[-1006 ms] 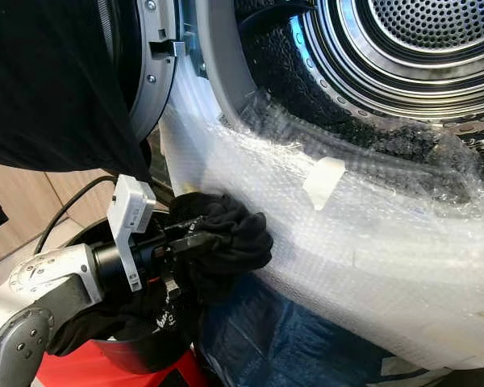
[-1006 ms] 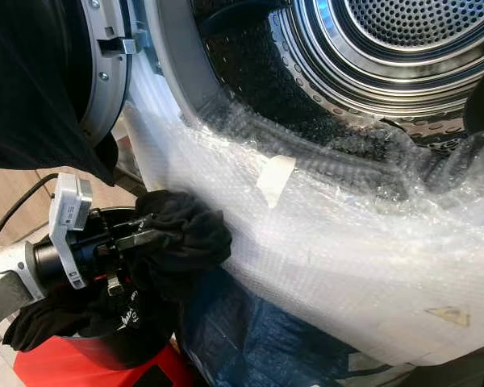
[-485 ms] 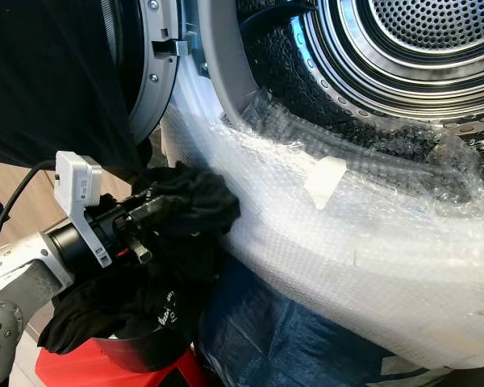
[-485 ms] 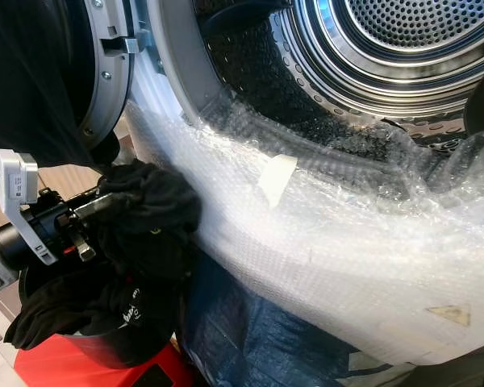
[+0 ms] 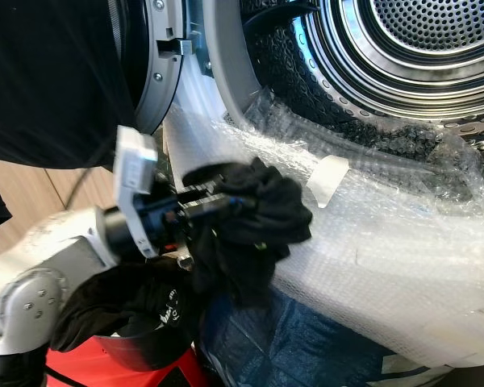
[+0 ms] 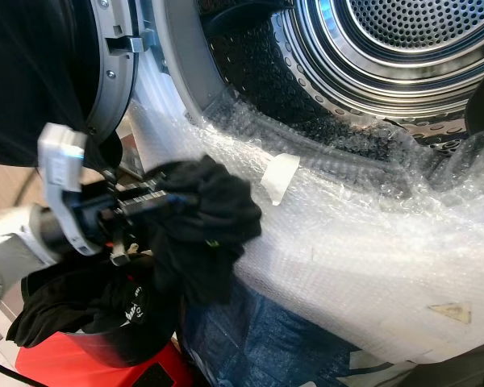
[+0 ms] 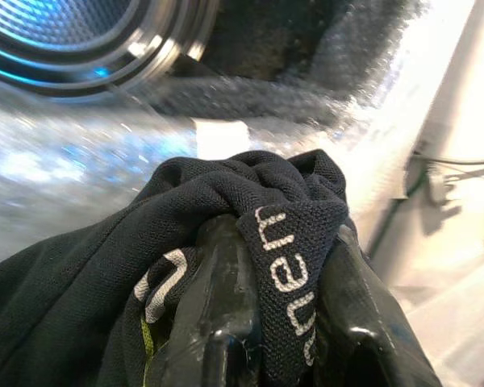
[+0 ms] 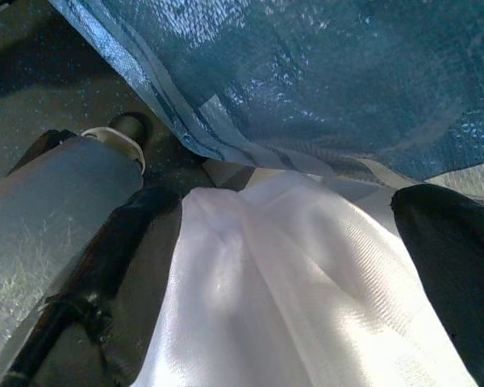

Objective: Clothes washing

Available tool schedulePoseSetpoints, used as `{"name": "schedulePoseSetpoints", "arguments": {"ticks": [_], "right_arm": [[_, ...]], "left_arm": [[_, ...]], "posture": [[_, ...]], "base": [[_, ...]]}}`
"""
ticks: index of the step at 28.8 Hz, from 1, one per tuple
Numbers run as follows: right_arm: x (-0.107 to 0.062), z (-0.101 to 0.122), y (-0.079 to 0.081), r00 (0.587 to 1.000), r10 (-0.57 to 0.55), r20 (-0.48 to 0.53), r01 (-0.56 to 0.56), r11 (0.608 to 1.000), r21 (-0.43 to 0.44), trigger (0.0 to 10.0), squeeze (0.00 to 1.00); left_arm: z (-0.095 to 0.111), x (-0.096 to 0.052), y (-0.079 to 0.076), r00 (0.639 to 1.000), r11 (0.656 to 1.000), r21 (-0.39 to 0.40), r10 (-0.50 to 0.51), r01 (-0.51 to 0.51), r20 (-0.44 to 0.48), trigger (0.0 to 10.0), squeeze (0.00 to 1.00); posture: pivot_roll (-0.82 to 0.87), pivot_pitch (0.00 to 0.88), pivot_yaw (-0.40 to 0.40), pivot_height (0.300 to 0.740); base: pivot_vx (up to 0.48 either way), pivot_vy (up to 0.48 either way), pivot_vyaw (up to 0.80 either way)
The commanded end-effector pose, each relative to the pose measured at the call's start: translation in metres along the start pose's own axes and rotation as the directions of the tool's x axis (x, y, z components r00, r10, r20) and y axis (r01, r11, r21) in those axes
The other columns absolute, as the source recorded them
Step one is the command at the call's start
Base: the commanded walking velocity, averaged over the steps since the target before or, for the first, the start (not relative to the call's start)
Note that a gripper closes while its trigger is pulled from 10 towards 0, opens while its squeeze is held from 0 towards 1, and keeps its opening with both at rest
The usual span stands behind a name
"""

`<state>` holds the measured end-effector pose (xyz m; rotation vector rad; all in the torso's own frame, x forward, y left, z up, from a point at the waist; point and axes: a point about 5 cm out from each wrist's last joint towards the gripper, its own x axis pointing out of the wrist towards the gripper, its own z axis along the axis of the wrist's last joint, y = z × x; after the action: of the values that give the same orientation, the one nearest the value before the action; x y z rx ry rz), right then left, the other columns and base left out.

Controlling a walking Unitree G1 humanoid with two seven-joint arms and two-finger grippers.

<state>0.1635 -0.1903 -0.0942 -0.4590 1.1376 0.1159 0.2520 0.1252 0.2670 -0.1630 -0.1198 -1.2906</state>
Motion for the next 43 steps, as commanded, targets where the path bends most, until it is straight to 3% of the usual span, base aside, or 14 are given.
{"name": "schedulePoseSetpoints", "arguments": {"ticks": [1,4,6,13,18,23,25,26,28,30,34,36,39,43], "right_arm": [[0.000,-0.009,0.000,1.000,-0.002,-0.024,0.003,1.000,0.016,10.0,0.00],[-0.001,-0.015,0.000,0.999,0.000,-0.039,0.001,1.000,0.006,10.0,0.00],[-0.001,-0.017,0.000,0.999,-0.002,-0.045,0.003,1.000,0.010,10.0,0.00],[-0.001,-0.015,-0.002,0.999,-0.009,-0.038,0.010,1.000,0.026,10.0,0.00],[0.000,-0.012,-0.005,0.999,-0.016,-0.027,0.017,0.999,0.033,10.0,0.00],[0.000,-0.010,-0.008,1.000,-0.023,-0.021,0.023,0.999,0.030,10.0,0.00],[0.000,-0.010,-0.009,1.000,-0.025,-0.019,0.026,0.999,0.029,10.0,0.00],[0.000,-0.008,-0.012,0.999,-0.031,-0.009,0.031,0.999,0.029,10.0,0.00],[0.000,-0.007,-0.013,0.999,-0.032,-0.004,0.033,0.999,0.027,10.0,0.00],[0.000,0.000,-0.017,0.999,-0.036,0.027,0.035,0.999,0.026,10.0,0.00],[0.000,0.012,-0.022,0.996,-0.047,0.081,0.046,0.999,0.016,10.0,0.00],[0.000,0.019,-0.024,0.993,-0.039,0.115,0.037,0.999,0.014,10.0,0.00],[-0.001,0.017,-0.025,0.990,0.003,0.138,-0.003,1.000,0.001,10.0,0.00],[-0.002,0.013,-0.020,0.976,0.099,0.194,-0.095,0.995,-0.026,10.0,0.00]], "left_arm": [[-0.003,0.009,-0.004,0.999,0.999,-0.012,-0.051,0.051,0.020,0.0,0.00],[-0.015,0.022,-0.011,0.991,0.987,-0.094,-0.124,0.128,0.045,0.0,0.00],[-0.039,0.031,-0.016,0.986,0.976,-0.141,-0.168,0.165,-0.003,0.0,0.00],[-0.076,0.032,-0.020,0.973,0.978,-0.160,-0.160,0.133,-0.168,0.0,0.00],[-0.093,0.015,-0.023,0.938,0.981,-0.139,-0.169,0.132,-0.301,0.0,0.00],[-0.115,-0.003,-0.022,0.876,0.982,-0.122,-0.183,0.143,-0.446,0.0,0.00],[-0.116,-0.004,-0.021,0.879,0.983,-0.112,-0.179,0.144,-0.442,0.0,0.00],[-0.114,-0.005,-0.007,0.914,0.993,-0.103,-0.089,0.052,-0.396,0.0,0.00],[-0.114,-0.005,0.001,0.923,0.995,-0.102,-0.045,0.006,-0.383,0.0,0.00],[-0.129,-0.010,0.003,0.875,0.998,-0.065,-0.054,0.026,-0.481,0.0,0.00],[-0.146,-0.013,0.007,0.860,0.995,-0.099,-0.043,-0.009,-0.509,0.0,0.00],[-0.159,-0.016,0.003,0.817,0.997,-0.080,-0.054,0.009,-0.574,0.0,0.00],[-0.162,-0.012,-0.008,0.837,0.993,-0.116,-0.082,0.023,-0.540,0.0,0.00],[-0.167,-0.014,-0.012,0.833,0.993,-0.115,-0.086,0.027,-0.546,0.0,0.00]], "posture": [[0.16,0.073,-0.040,0.740],[0.17,0.073,-0.043,0.740],[0.16,0.070,-0.040,0.740],[0.15,0.072,-0.048,0.740],[0.15,0.079,-0.042,0.740],[0.15,0.086,-0.045,0.740],[0.15,0.086,-0.045,0.740],[0.15,0.090,-0.046,0.740],[0.15,0.090,-0.047,0.740],[0.15,0.093,-0.047,0.740],[0.13,0.097,-0.043,0.740],[0.13,0.097,-0.043,0.740],[0.11,0.095,-0.047,0.740],[0.12,0.094,-0.049,0.740]], "base": [[0.000,0.000,0.00],[0.000,0.000,0.00],[0.000,0.000,0.00],[0.000,0.000,0.00],[0.000,0.000,0.00],[0.000,0.000,0.00],[0.000,0.000,0.00],[0.000,0.000,0.00],[0.000,0.000,0.00],[0.000,0.000,0.00],[0.000,0.000,0.00],[0.000,0.000,0.00],[0.000,0.000,0.00],[0.000,0.000,0.00]]}}
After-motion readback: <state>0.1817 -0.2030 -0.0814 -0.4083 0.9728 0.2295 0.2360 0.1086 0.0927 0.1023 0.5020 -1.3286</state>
